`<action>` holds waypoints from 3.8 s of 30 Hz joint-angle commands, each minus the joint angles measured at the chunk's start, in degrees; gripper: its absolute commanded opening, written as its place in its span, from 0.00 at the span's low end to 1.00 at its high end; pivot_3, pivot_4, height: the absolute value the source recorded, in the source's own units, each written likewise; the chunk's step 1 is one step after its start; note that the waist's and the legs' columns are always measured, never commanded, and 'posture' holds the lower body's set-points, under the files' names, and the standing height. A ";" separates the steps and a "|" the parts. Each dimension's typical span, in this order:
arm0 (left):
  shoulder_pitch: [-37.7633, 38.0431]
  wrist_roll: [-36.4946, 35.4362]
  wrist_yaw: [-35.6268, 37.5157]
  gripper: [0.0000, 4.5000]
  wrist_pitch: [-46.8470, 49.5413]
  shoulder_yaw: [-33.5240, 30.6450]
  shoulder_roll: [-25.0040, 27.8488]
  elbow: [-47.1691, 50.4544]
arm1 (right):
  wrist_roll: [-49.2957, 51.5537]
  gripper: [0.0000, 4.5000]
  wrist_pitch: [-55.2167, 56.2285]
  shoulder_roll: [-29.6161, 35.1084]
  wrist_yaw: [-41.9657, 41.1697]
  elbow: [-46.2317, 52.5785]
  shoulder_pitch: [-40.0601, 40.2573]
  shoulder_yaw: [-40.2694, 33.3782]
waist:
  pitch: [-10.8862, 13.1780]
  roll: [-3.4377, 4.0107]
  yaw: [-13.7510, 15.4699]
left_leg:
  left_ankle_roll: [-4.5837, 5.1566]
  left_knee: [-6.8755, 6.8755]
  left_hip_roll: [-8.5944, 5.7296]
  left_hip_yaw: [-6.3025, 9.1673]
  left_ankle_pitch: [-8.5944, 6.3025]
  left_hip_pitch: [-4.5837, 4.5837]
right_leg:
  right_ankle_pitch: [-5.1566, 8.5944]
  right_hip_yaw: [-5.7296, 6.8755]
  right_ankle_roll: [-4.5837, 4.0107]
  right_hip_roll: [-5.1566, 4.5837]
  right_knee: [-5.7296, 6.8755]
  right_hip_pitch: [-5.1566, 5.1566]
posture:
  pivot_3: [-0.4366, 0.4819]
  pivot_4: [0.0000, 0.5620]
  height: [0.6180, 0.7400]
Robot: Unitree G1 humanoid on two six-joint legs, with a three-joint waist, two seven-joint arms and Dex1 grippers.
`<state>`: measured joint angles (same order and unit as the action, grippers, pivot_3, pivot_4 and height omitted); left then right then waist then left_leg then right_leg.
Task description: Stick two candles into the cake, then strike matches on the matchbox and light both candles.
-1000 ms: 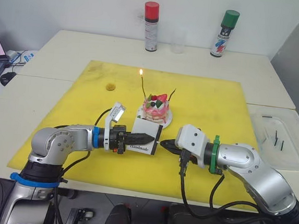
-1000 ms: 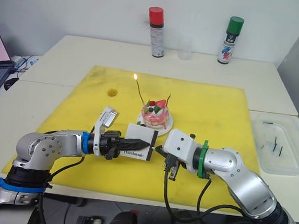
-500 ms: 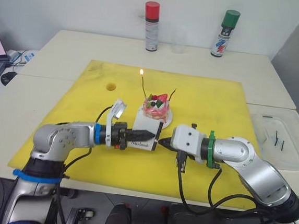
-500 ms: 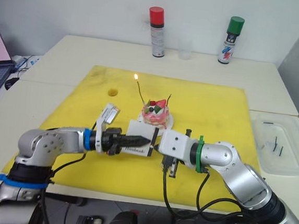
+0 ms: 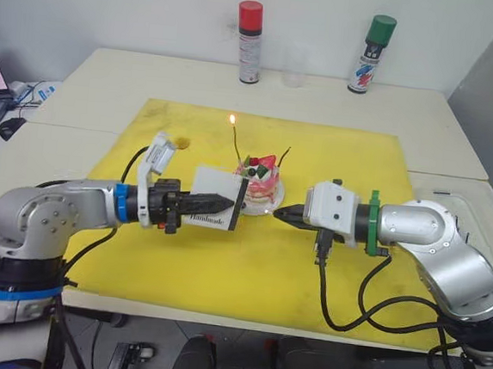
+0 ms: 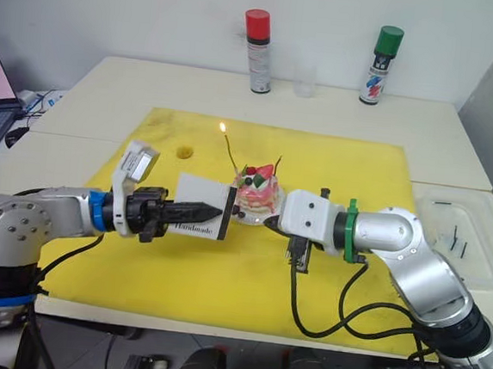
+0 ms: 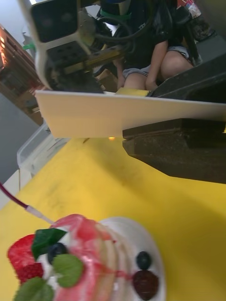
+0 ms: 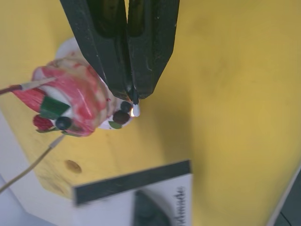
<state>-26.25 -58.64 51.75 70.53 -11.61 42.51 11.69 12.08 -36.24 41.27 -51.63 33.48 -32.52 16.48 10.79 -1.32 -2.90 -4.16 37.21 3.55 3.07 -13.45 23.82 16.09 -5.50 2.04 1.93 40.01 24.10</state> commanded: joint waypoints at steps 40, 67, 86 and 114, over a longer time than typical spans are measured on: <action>5.95 3.54 4.08 0.00 -6.21 7.10 0.96 2.15 | -9.05 0.01 3.68 -5.73 9.87 -9.77 -8.12 -4.03 | 0.00 0.00 -0.15 | 0.00 -0.03 0.01 -0.07 0.00 -0.01 | -0.03 -0.05 0.02 0.01 0.02 0.04 | 0.48 0.27 0.70; 5.52 4.56 5.77 0.00 -6.67 8.07 0.47 1.00 | -7.80 0.01 -0.15 -4.66 9.78 -6.04 -6.62 -6.96 | 0.00 0.00 -0.13 | 0.00 -0.03 0.00 -0.07 0.00 -0.01 | -0.03 -0.05 0.02 0.01 0.02 0.04 | 0.48 0.27 0.70; 5.32 5.65 4.15 0.00 -7.44 9.60 -4.12 0.72 | -7.67 0.01 -9.54 8.73 16.96 -19.04 21.08 -46.17 | -0.01 0.01 0.90 | 0.01 -0.02 -0.02 -0.15 0.00 -0.05 | -0.03 -0.13 0.03 0.00 -0.01 -0.01 | 0.48 0.27 0.70; 3.55 -7.16 -19.54 0.00 13.53 -2.08 -12.41 -3.64 | 12.58 1.00 -1.68 14.80 -4.23 -2.72 33.01 -47.01 | -0.03 0.08 -0.33 | 0.05 -0.01 -0.05 -0.18 0.03 -0.24 | -0.09 -0.20 0.13 0.01 0.03 -0.16 | 0.48 0.27 0.70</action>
<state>-21.67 -64.13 35.01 81.89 -11.95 30.72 8.27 21.91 -38.94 54.86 -52.07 26.81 -0.15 -31.06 10.76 -1.24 -3.23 -4.10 37.19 3.50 2.94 -13.43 23.42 16.00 -5.66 2.17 1.95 40.02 23.76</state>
